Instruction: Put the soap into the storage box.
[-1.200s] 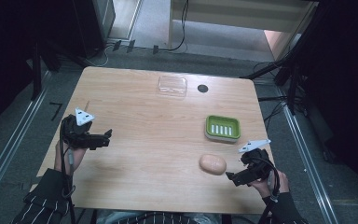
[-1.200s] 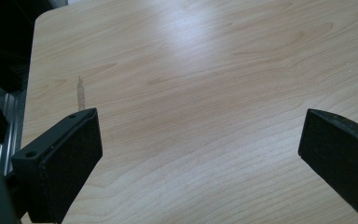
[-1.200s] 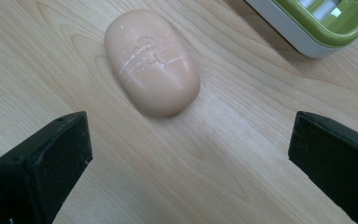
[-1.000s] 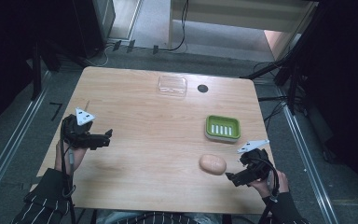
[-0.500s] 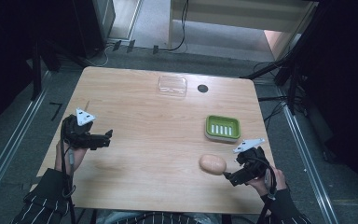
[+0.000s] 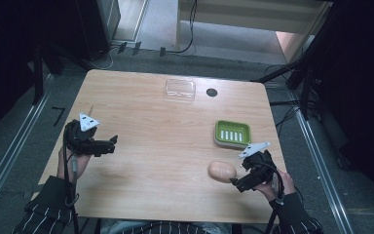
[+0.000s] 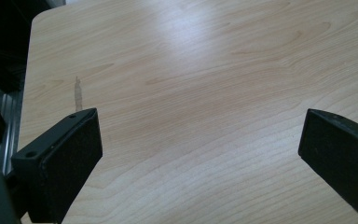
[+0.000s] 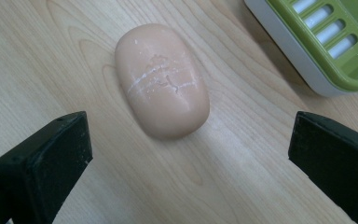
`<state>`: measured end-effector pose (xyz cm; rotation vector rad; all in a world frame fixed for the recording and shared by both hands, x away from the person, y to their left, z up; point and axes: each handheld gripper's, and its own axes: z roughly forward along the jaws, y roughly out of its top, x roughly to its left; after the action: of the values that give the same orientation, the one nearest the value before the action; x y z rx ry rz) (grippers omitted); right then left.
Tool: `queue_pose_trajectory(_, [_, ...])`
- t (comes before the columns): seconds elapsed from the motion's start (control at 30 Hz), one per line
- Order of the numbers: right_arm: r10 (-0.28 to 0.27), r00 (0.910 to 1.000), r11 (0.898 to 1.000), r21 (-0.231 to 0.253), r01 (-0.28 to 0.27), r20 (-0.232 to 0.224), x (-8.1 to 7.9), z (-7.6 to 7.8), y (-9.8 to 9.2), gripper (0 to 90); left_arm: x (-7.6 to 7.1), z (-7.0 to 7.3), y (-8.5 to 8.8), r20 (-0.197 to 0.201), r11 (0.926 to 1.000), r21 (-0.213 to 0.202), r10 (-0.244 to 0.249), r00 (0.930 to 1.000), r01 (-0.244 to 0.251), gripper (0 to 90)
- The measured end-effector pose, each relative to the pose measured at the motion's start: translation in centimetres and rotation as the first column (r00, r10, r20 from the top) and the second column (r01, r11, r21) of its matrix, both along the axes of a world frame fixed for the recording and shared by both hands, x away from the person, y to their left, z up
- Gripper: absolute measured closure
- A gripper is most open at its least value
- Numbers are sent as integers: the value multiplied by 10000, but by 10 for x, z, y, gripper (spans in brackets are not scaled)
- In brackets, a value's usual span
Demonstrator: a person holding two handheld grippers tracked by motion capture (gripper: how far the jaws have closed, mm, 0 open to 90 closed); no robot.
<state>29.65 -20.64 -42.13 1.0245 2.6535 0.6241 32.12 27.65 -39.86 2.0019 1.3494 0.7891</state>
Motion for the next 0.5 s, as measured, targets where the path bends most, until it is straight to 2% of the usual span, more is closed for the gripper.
queue_pose_trajectory(0.23, [284, 9996, 9996, -95, -284, -1, 6, -1, 6, 0, 0, 0, -1, -40, 10000, 53, -8, 10000, 8, 1])
queue_pose_trajectory(0.47, [626, 9977, 9980, -35, -627, -252, 18, -4, 12, 0, 1, 0, -1, -18, 10000, 27, 12, 10000, -12, 1])
queue_pose_trajectory(0.5, [666, 9975, 9976, -182, -670, -216, 20, -5, 13, 0, 1, 0, -1, 17, 10000, 13, 26, 10000, -26, 1])
